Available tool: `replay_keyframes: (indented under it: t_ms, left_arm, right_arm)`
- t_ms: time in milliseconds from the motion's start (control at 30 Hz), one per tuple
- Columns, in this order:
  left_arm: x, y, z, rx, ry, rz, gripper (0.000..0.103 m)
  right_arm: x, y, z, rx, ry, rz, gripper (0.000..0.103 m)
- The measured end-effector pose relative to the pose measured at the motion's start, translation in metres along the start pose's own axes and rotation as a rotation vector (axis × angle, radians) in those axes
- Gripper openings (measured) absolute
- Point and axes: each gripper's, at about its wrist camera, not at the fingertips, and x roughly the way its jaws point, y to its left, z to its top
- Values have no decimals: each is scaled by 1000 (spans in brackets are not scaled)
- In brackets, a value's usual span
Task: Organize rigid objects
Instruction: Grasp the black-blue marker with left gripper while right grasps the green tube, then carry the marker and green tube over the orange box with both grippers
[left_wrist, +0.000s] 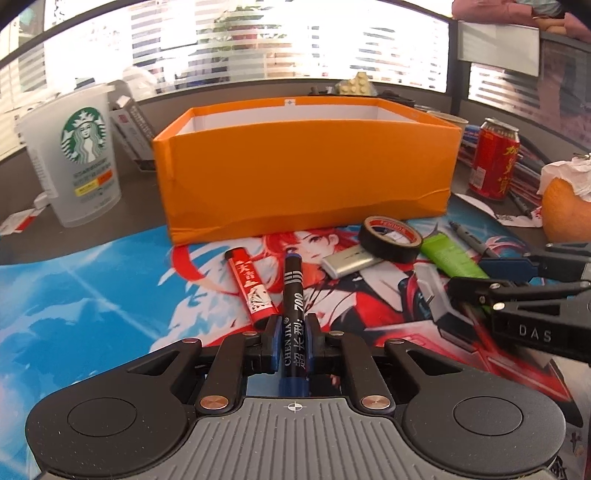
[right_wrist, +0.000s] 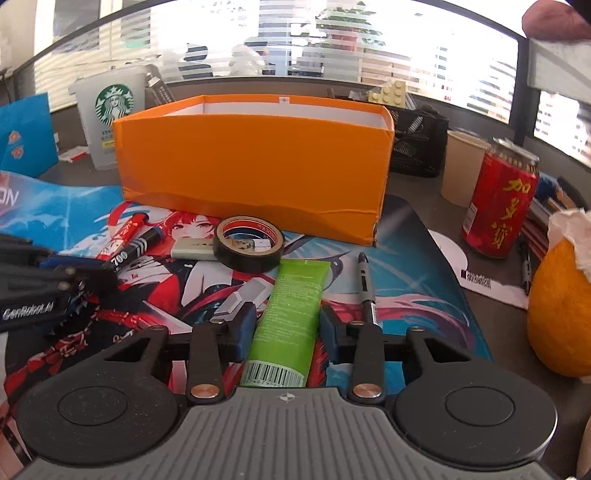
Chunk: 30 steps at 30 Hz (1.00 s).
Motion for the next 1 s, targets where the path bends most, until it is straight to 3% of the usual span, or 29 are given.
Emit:
replay_keyframes:
  t_ms: [167, 467, 767, 1000]
  left_arm:
    - [-9, 7, -4, -50, 3, -66, 11]
    - [-41, 17, 8, -70, -69, -70, 11]
    - [-60, 33, 49, -93, -164, -79, 11]
    - [-46, 46, 82, -131, -156, -76, 11]
  right_arm:
    - [-3, -4, -1, 26, -4, 20, 30]
    - [-16, -14, 3, 107, -22, 77, 30]
    - [-38, -23, 29, 159, -111, 133, 30]
    - [-39, -26, 52, 175, -156, 166, 30]
